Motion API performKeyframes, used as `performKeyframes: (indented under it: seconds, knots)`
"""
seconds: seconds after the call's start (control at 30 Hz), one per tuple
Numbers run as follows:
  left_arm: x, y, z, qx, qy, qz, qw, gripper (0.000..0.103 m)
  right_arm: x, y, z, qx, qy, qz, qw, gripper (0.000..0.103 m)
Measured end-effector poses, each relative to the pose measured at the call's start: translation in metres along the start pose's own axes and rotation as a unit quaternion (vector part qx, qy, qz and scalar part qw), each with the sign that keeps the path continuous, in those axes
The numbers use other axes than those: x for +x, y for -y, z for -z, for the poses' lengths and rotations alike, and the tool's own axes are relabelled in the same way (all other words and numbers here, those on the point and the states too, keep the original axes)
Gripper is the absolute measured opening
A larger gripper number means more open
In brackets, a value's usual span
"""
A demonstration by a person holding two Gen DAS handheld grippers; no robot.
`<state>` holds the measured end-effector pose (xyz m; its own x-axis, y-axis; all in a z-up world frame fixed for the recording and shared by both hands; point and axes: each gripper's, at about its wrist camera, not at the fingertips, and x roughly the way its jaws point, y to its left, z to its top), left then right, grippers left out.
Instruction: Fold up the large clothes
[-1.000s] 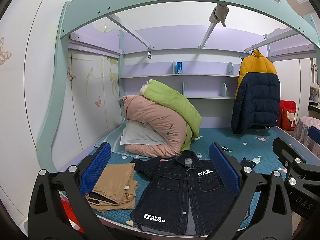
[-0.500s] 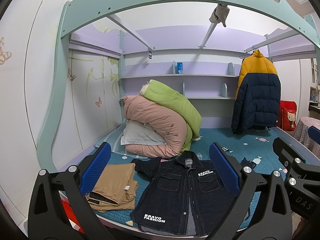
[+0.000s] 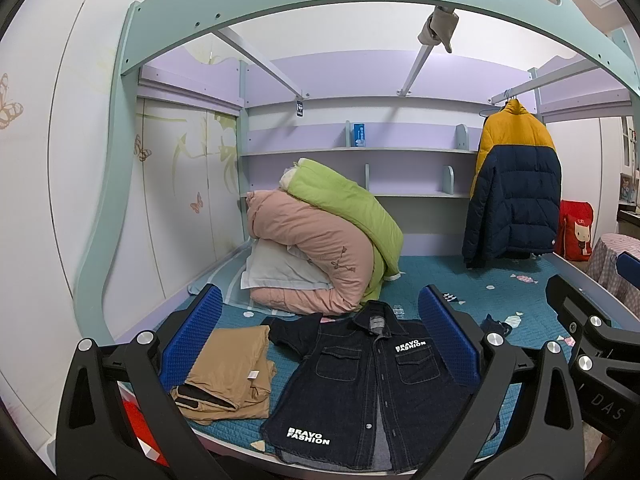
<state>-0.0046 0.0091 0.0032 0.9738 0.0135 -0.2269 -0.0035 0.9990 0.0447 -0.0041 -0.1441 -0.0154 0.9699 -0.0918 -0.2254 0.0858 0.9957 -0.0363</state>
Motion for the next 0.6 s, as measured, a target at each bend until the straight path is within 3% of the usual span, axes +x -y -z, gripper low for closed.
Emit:
performKeyframes:
  seconds: [0.6]
  knots:
    - [0.0, 0.0, -0.0002, 0.0, 0.0, 0.0, 1.0, 0.099, -0.0008, 0.0, 0.0022, 0.001, 0.001, 0.0, 1.0, 0.096]
